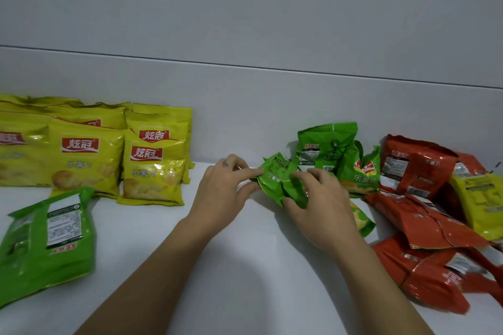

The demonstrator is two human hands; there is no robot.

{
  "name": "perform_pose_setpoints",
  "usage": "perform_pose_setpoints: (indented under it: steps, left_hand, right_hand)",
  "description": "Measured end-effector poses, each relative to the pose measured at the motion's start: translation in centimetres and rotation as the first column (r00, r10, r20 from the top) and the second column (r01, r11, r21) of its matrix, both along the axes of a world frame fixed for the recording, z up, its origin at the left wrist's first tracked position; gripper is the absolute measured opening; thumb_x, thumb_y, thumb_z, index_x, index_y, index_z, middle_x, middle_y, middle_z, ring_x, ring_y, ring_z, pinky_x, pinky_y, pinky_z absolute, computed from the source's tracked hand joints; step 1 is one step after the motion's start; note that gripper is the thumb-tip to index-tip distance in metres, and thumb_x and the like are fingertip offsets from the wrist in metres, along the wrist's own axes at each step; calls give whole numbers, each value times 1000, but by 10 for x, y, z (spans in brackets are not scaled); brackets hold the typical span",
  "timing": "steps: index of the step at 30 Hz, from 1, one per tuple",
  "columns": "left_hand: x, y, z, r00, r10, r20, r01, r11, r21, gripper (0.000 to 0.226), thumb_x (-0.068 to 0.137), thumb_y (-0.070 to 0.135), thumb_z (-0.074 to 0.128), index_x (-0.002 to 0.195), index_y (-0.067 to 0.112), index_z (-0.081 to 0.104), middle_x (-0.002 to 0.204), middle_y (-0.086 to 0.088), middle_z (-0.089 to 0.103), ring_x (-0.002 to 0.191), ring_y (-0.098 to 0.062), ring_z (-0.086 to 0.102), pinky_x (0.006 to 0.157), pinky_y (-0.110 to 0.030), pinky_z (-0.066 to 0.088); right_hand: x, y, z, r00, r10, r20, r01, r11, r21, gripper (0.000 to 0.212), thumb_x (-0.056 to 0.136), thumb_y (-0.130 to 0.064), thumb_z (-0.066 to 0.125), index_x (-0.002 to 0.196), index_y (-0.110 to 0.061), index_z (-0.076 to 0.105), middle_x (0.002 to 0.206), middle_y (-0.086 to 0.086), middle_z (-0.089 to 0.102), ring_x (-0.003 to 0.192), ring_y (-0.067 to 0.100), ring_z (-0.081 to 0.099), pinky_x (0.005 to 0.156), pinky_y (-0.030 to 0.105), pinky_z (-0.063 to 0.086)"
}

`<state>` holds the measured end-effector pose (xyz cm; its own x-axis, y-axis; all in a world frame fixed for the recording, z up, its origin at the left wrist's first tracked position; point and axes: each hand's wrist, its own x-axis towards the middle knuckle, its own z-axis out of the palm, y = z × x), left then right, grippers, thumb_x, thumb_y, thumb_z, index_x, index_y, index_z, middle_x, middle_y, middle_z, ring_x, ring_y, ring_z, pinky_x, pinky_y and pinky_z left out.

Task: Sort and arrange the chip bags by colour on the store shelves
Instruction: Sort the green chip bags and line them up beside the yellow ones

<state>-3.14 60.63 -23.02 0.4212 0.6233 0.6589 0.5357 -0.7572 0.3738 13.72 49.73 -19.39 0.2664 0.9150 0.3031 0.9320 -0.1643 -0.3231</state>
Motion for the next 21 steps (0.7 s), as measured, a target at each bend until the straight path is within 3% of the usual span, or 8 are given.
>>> perform_pose_setpoints:
  steps: [3,6,10,13,15,17,19,21]
  left_hand:
    - [-9,1,12,984,15,177,-3,997,-71,25,81,40,67,101,28,74,111,5,57,95,-13,57,86,-29,47]
    - [-14,-4,32,916,60,397,57,959,-278,10,81,23,76,89,27,72,116,8,59,106,-5,56,94,-17,41]
    - [-24,-9,56,739,179,650,201,862,-466,11,87,20,70,77,19,67,84,-4,71,78,-12,66,73,-35,53]
    - [-34,-11,64,686,213,696,230,844,-485,27,79,43,71,76,16,65,84,-30,64,73,-23,58,71,-52,50]
    - [-37,-13,66,680,207,703,242,842,-483,27,77,46,71,75,21,64,82,-32,61,73,-25,55,69,-49,47]
    - [-36,-18,68,668,188,720,270,840,-470,18,87,33,68,73,22,63,74,-16,65,70,-21,60,67,-41,47]
    - [-33,-27,72,684,148,715,301,835,-460,16,92,24,62,78,19,62,71,-2,68,66,-13,64,64,-33,50]
    - [-31,-35,72,697,111,708,359,801,-479,15,93,28,59,87,14,61,75,2,69,68,-10,66,63,-28,54]
  right_hand:
    - [3,1,2,1000,-9,-18,10,996,87,44,86,-38,63,128,-29,57,131,0,50,124,22,43,104,40,33]
    - [8,-1,5,999,-6,-33,12,978,209,37,82,-25,70,118,-21,66,121,4,59,113,27,54,97,44,42]
    - [7,0,11,997,28,-77,-4,957,291,41,79,-22,73,119,-20,65,120,2,61,111,23,56,94,46,46]
    - [-7,2,19,971,166,-174,-98,933,345,50,80,-29,75,127,-23,59,125,-4,57,112,15,55,93,35,45]
    - [-19,3,28,877,286,-385,-150,926,345,61,78,-33,77,133,-28,52,122,-12,54,105,2,54,88,24,42]
    - [-30,6,38,717,330,-614,-181,939,293,61,75,-38,77,130,-34,50,114,-16,58,98,-3,58,80,19,47]
    - [-37,13,46,570,350,-743,-206,937,284,42,76,-34,77,115,-27,62,103,-5,69,87,8,67,74,26,55]
    - [-41,17,52,451,381,-807,-184,925,333,25,78,-18,77,100,-15,66,89,6,73,73,14,70,64,27,57]
